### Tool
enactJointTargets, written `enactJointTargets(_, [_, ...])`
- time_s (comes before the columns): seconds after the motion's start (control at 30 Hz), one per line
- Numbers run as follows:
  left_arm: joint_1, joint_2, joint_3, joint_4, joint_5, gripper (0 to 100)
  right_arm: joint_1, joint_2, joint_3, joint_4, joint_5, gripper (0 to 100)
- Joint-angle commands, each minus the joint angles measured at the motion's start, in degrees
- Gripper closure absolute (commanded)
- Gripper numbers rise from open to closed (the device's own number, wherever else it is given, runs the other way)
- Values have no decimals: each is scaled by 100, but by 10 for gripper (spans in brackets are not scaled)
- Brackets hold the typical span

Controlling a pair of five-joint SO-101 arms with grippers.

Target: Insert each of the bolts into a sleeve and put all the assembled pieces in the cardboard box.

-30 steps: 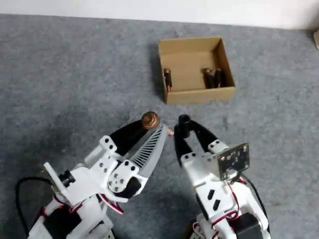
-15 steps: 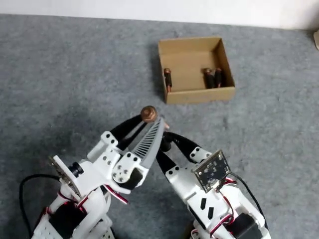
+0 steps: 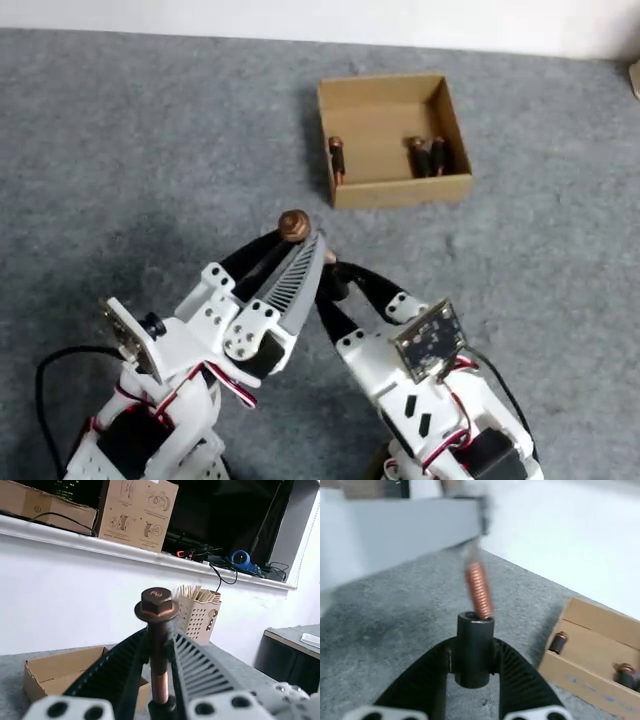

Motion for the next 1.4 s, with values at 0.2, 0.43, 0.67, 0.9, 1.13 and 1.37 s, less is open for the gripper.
enactJointTargets(0.2, [13, 4, -31, 0, 44, 995, 57, -31, -92, -13, 35, 993])
enactJointTargets(0.43, [523, 13, -31, 677, 53, 995, 57, -31, -92, -31, 70, 993])
enactJointTargets(0.67, [549, 13, -31, 1626, 62, 995, 48, -31, -75, -4, 70, 993])
enactJointTargets(0.9, [409, 576, -101, 1609, 62, 995, 48, -31, -57, 4, 70, 993])
enactJointTargets(1.13, [-163, 2475, -971, 1530, 721, 995, 48, -31, -48, 4, 70, 993])
enactJointTargets(1.37, [-31, 2299, -840, 1530, 703, 994, 66, -31, -40, 13, 79, 993])
